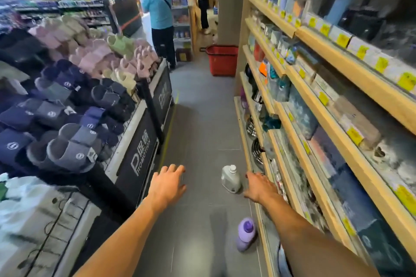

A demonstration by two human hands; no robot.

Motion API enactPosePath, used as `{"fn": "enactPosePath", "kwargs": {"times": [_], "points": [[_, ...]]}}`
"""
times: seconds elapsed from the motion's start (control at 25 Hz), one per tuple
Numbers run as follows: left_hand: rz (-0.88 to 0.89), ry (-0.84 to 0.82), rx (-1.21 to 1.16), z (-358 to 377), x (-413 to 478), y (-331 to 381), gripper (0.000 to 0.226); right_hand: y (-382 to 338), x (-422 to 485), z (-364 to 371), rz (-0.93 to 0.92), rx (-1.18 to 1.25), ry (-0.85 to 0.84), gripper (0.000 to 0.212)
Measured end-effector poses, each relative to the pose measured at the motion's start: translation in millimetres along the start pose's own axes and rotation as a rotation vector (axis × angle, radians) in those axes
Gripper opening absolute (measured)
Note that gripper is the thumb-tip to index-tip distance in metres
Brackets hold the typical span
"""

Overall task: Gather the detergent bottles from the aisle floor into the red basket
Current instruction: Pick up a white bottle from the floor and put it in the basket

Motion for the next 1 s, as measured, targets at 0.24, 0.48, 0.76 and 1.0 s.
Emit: {"fn": "enactPosePath", "kwargs": {"times": [0.24, 0.48, 0.76, 1.0], "points": [[0.0, -0.088, 0.034, 12, 165, -59, 0.056, -37, 148, -14, -0.003, 0.024, -0.023, 0.072], [0.193, -0.177, 0.046, 18, 357, -60, 0.052, -46, 267, -24, 0.156, 0.129, 0.037, 0.073], [0.379, -0.389, 0.1, 115, 511, -31, 0.059, 11, 364, 55, 0.329, 0.384, 0.011, 0.068], [0.378, -0.602, 0.08, 264, 600, -29, 0.064, 48, 455, 203, 0.399, 0.571, -0.112, 0.077]]}}
Point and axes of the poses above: each hand's wrist, its own x-axis towards the middle knuckle, its own z-axis out of the palm, y = z × x, the point moved 4 cm from there along x, towards the middle knuckle, and after that the axes turned 7 degrees about -x, right-handed, at the moved point
